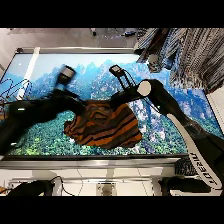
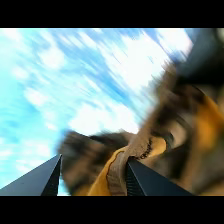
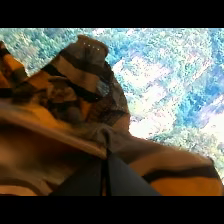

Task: Fold the clothes and pants, and hang the long-sleeved shirts on hangers.

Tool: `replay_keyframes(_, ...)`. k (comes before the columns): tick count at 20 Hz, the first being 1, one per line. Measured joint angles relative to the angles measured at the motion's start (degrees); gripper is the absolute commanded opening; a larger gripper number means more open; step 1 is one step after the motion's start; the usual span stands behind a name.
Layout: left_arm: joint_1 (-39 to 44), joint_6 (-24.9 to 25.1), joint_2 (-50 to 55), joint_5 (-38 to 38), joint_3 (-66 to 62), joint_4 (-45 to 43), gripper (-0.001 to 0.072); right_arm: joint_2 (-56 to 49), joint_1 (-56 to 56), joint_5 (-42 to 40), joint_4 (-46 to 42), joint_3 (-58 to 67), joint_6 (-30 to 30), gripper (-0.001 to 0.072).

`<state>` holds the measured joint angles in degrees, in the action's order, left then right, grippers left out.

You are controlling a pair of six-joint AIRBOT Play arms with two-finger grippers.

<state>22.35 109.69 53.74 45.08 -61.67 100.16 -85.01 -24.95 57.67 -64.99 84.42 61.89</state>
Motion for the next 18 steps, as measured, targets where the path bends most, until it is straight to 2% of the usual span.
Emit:
replay_keyframes(3,-14.62,1.20,-5.75,2.95,0.00,4.26,0.0489,0.66,0.00,0.42,0.09,0.00,1.22,0.0020)
replay_keyframes(6,-29.75,9.22,-8.44,11.30,-0.02,18.38,0.0488,0.92,0.00,0.55,0.28,0.00,1.68,0.0020)
replay_keyframes(8,-37.07,13.70,-8.68,17.42,0.13,24.06,0.0488,0.96,0.00,0.61,0.28,0.00,1.88,0.0020)
replay_keyframes(12,-49.92,17.51,-5.22,20.46,0.96,26.23,0.0487,1.03,0.00,0.92,0.33,0.02,2.03,0.0020)
replay_keyframes(18,-70.14,17.29,8.96,21.84,1.29,27.04,0.0476,1.03,0.00,1.25,0.72,0.00,2.03,0.0020)
